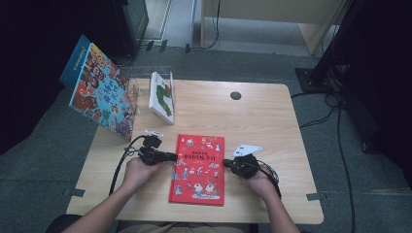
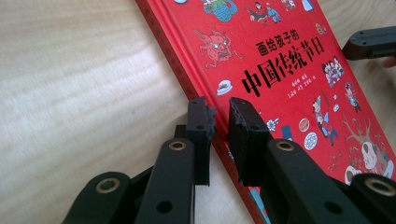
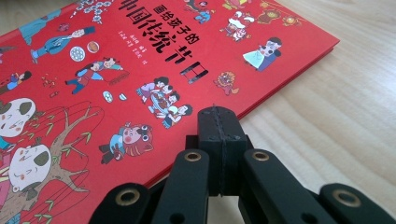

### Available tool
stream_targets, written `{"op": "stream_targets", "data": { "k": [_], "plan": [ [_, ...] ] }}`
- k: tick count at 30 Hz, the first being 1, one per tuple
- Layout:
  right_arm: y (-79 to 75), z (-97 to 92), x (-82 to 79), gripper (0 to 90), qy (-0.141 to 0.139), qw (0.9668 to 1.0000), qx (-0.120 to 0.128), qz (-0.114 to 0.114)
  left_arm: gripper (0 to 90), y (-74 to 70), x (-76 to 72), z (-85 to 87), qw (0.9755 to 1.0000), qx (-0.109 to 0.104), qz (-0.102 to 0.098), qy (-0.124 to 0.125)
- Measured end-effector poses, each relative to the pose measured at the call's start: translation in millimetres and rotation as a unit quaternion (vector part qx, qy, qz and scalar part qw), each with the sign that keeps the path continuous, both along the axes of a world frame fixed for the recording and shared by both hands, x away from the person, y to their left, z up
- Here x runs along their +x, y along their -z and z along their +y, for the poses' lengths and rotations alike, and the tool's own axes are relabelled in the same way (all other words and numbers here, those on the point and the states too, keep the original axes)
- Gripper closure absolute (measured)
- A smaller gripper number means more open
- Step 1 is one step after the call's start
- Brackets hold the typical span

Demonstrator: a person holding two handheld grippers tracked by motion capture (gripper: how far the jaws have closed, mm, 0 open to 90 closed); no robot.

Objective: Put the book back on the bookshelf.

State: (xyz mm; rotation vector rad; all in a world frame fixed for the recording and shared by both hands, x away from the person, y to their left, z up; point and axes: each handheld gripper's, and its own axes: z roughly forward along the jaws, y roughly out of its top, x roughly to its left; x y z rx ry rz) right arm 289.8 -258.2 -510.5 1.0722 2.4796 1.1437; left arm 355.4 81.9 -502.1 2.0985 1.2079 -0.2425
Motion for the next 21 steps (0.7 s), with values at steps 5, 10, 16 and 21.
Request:
{"op": "stream_targets", "data": {
  "k": [5,10,16,21],
  "plan": [
    [1.3,-3.0,9.8,90.0,0.018,0.9998,0.004,-0.004,79.4,0.6,11.7,-3.5,1.0000,-0.005,0.001,-0.006],
    [1.3,-4.8,18.6,90.0,0.027,0.9996,0.005,-0.009,79.3,0.7,19.3,-6.1,1.0000,-0.005,-0.001,-0.006],
    [2.2,-5.1,30.5,90.0,0.045,0.9988,0.012,-0.014,79.1,1.5,26.6,-6.6,0.9999,-0.010,-0.001,-0.013],
    [2.7,-7.6,37.3,90.0,0.048,0.9986,0.016,-0.017,79.4,4.1,30.9,-7.7,0.9995,-0.022,-0.002,-0.024]
  ]
}}
